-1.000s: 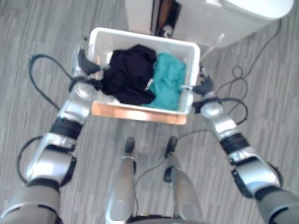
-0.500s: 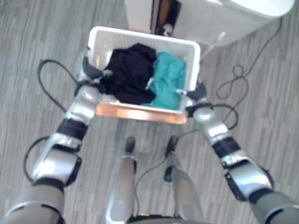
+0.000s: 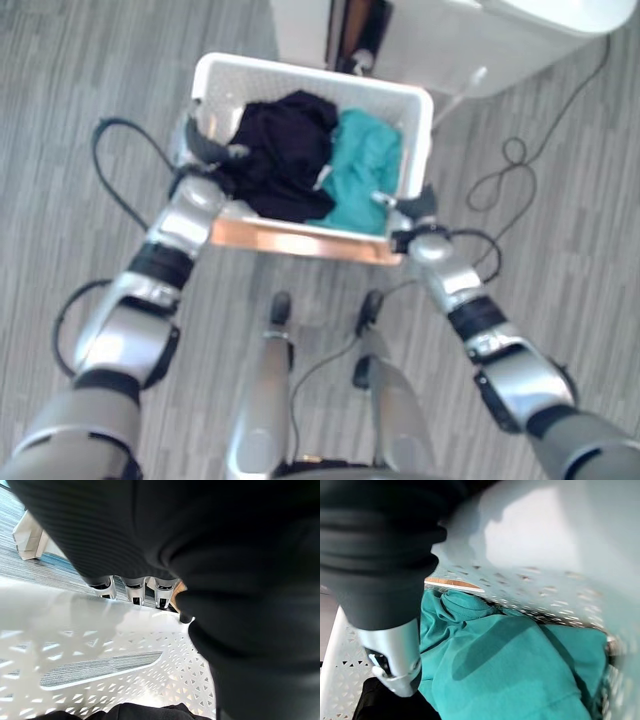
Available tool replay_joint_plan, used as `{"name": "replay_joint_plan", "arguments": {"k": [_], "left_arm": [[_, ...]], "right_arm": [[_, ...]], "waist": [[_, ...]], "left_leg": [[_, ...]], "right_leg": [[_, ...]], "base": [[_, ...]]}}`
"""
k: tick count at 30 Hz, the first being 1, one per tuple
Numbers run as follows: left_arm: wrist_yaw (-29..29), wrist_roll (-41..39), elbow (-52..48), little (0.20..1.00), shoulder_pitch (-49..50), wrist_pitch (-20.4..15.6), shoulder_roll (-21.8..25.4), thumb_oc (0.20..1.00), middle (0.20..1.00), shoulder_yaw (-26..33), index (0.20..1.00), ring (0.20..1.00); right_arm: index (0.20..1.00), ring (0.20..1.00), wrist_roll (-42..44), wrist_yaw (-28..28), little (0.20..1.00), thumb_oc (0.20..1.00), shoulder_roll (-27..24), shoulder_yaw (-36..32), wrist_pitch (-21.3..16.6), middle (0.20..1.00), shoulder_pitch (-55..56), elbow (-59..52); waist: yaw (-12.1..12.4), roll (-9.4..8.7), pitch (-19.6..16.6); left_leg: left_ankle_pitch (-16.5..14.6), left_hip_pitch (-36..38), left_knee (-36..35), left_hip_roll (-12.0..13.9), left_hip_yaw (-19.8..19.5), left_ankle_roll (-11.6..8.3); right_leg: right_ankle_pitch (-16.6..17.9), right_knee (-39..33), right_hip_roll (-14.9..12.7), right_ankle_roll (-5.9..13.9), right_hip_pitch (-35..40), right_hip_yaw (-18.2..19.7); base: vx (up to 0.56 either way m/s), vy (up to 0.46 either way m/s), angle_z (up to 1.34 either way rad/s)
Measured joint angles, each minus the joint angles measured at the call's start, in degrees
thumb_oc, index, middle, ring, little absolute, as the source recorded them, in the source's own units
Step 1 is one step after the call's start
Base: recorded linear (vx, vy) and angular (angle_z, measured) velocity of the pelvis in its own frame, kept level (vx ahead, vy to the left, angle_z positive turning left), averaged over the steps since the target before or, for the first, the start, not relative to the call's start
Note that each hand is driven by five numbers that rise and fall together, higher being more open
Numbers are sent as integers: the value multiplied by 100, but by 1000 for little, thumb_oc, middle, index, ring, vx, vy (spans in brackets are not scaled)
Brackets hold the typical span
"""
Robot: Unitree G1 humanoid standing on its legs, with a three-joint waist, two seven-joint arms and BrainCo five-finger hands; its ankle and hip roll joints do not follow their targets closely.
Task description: Grab the laundry basket,head to the washer,open it,put in the laundry and shut it.
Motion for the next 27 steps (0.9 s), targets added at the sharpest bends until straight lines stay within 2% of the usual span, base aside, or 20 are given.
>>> {"name": "replay_joint_plan", "arguments": {"k": [14,27], "left_arm": [[90,-185,610,1000,-387,-257,-38,1000,1000,-135,1000,1000],[405,-798,420,1000,-434,-417,-79,1000,1000,66,1000,1000]], "right_arm": [[1000,1000,105,-45,1000,1000,4,62,-198,1000,-2,-38],[1000,1000,107,84,1000,1000,-54,185,-221,1000,2,-19]], "waist": [[-50,17,-8],[-68,16,-8]], "left_leg": [[14,-89,19,-57,-2,16],[14,-92,28,-54,-7,16]], "right_leg": [[1,25,-33,2,-85,-6],[1,46,-34,2,-90,-8]], "base": [[1,0,0],[0,0,0]]}}
